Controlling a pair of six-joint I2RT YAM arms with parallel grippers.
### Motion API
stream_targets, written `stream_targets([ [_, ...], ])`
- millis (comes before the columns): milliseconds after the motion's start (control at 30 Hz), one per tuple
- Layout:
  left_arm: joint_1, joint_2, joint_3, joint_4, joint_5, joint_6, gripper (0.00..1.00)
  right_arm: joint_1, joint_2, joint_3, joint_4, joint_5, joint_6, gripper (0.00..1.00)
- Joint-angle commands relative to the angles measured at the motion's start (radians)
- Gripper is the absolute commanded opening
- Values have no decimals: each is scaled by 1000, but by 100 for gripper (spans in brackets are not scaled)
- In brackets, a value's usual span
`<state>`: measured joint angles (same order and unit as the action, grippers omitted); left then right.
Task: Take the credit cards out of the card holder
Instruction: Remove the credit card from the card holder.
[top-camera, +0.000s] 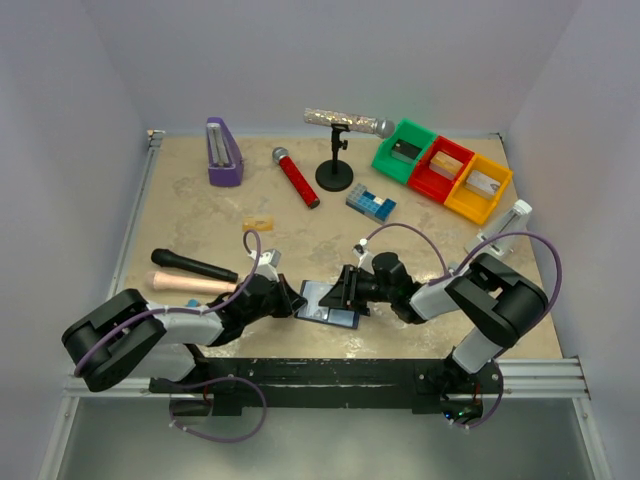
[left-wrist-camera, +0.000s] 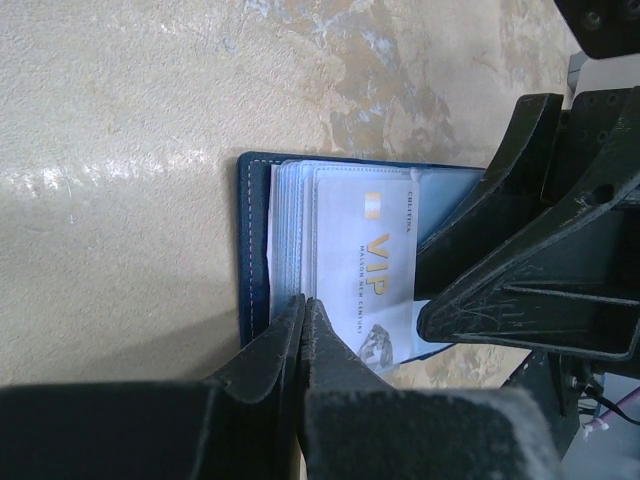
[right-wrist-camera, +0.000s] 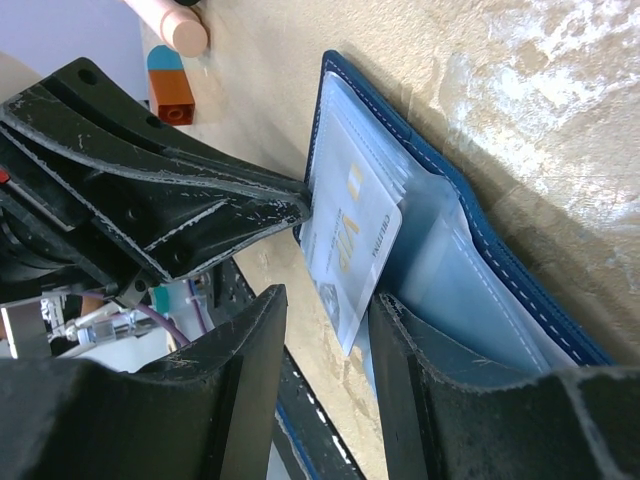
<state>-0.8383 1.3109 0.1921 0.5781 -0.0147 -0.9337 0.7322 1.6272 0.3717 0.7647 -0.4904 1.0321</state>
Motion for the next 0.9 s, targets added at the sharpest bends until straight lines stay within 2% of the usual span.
stream_targets([
  [0,-44,36,-20,-73,99,-17,0,16,2,52,107,-50,16,43],
  [500,-84,86,-8,-12,122,-50,0,16,22,67,111,-57,23,41],
  [867,-85,44,-8,-78,68,-50,0,13,-29,53,33,-40,-6,27],
])
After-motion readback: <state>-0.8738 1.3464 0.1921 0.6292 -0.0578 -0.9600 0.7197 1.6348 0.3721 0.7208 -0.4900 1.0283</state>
